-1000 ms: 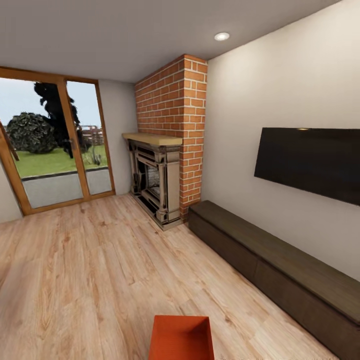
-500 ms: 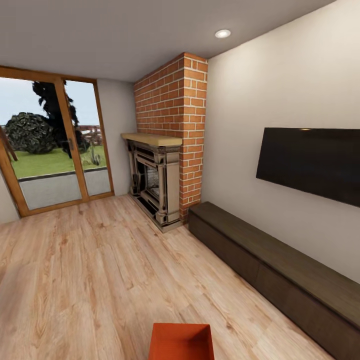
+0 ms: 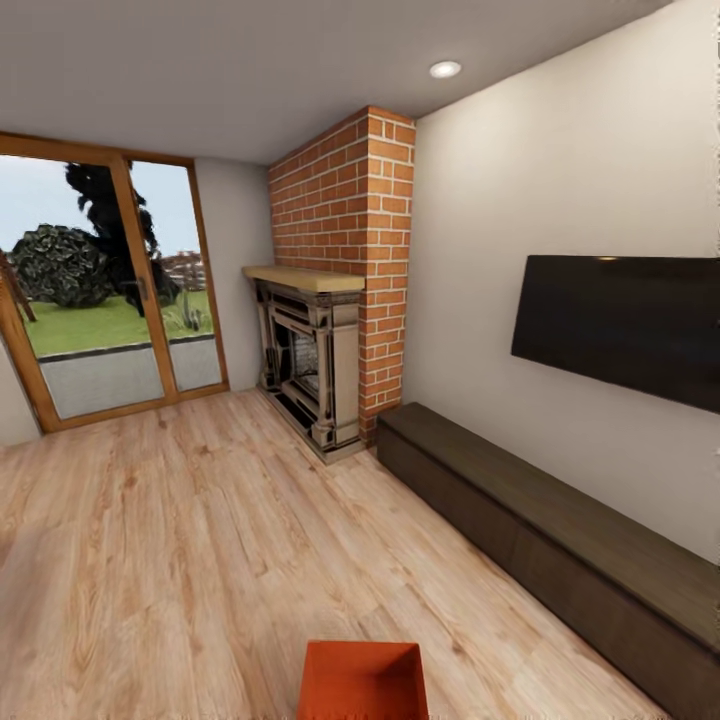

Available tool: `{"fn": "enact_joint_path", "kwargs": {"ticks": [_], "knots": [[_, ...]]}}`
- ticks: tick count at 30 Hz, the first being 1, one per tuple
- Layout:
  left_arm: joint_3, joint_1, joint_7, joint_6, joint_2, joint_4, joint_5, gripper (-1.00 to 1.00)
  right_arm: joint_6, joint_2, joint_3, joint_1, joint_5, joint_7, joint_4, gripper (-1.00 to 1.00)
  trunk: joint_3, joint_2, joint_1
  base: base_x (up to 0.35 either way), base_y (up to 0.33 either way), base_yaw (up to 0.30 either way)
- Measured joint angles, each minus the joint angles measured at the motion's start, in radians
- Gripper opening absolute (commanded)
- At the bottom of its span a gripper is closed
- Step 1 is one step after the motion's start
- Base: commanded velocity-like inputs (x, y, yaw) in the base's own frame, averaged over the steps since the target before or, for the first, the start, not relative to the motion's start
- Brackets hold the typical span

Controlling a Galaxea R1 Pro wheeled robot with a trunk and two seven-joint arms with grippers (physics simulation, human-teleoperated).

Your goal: Move the two storage containers from the living room to the garage. In the garage, place one container on the floor and stack the other container on top of it (either order is fine).

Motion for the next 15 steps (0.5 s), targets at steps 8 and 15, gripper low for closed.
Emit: {"fn": "enact_joint_path", "kwargs": {"ticks": [8,15], "knots": [[0.000,0.000,0.000,0.000,0.000,0.000,-0.001,1.00,0.000,0.000,0.000,0.000,0.000,0.000,0.000,1.00,0.000,0.000,0.000,-0.106,0.000,0.000],[0.000,0.000,0.000,0.000,0.001,0.000,-0.001,1.00,0.000,0.000,0.000,0.000,0.000,0.000,0.000,1.00,0.000,0.000,0.000,-0.007,0.000,0.000]]}}
